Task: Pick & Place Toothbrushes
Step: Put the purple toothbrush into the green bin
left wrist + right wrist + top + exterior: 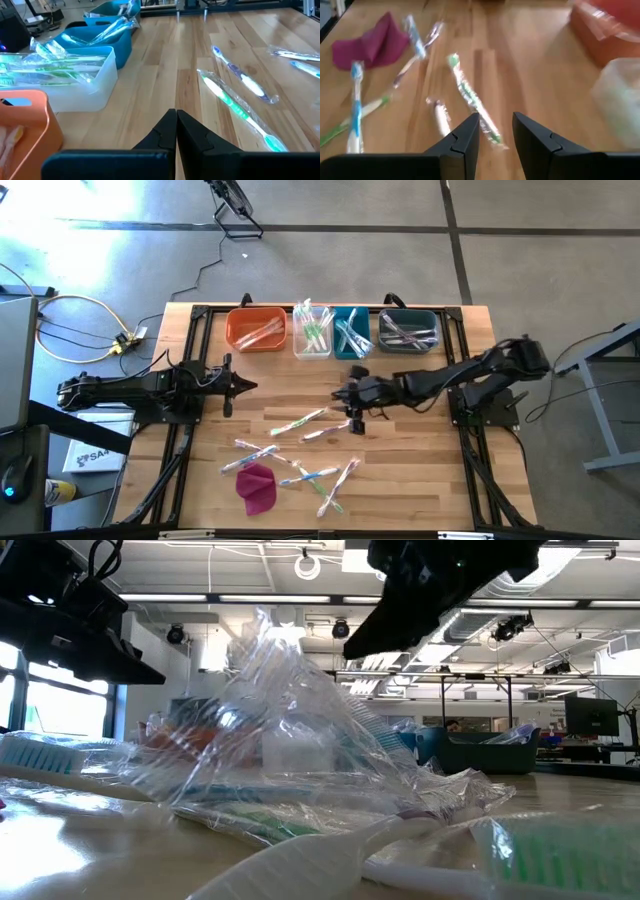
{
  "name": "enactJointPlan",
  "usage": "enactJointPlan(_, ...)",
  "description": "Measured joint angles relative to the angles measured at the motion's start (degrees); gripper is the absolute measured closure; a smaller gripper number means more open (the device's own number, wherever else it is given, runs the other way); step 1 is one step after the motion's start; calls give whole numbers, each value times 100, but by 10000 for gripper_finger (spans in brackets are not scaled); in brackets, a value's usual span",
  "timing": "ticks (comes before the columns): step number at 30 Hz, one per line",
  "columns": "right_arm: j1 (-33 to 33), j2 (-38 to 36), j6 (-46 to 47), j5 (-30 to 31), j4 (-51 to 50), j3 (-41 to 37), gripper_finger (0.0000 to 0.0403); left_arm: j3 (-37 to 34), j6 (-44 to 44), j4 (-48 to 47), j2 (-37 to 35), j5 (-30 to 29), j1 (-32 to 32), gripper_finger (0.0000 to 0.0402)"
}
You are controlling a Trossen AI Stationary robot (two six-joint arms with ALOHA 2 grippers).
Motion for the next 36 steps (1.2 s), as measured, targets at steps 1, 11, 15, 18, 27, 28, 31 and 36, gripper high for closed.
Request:
enactJointPlan(1, 0, 104, 20, -91, 7, 38, 293, 0, 0, 0, 0, -8, 0, 396)
enactJointPlan(11, 2, 752, 475, -484, -310, 38, 293, 0, -2, -7, 0, -12, 0, 396)
enactJointPlan(15, 4, 831, 737, -671, -362, 38, 293, 0, -2, -4, 0, -13, 0, 396)
enactJointPlan(18, 31, 831, 915, -879, -350, 38, 293, 0, -3, -4, 0, -14, 0, 396)
enactJointPlan(27, 245, 831, 1071, -920, -627, 38, 293, 0, -11, -5, 0, -16, 0, 396)
enactJointPlan(28, 243, 831, 1078, -918, -622, 38, 293, 0, -9, -8, 0, -16, 0, 396)
enactJointPlan(31, 231, 831, 1206, -997, -601, 38, 293, 2, -9, -33, 0, -16, 0, 396)
enactJointPlan(36, 240, 831, 1296, -1100, -591, 38, 293, 13, -10, -134, 2, -15, 0, 396)
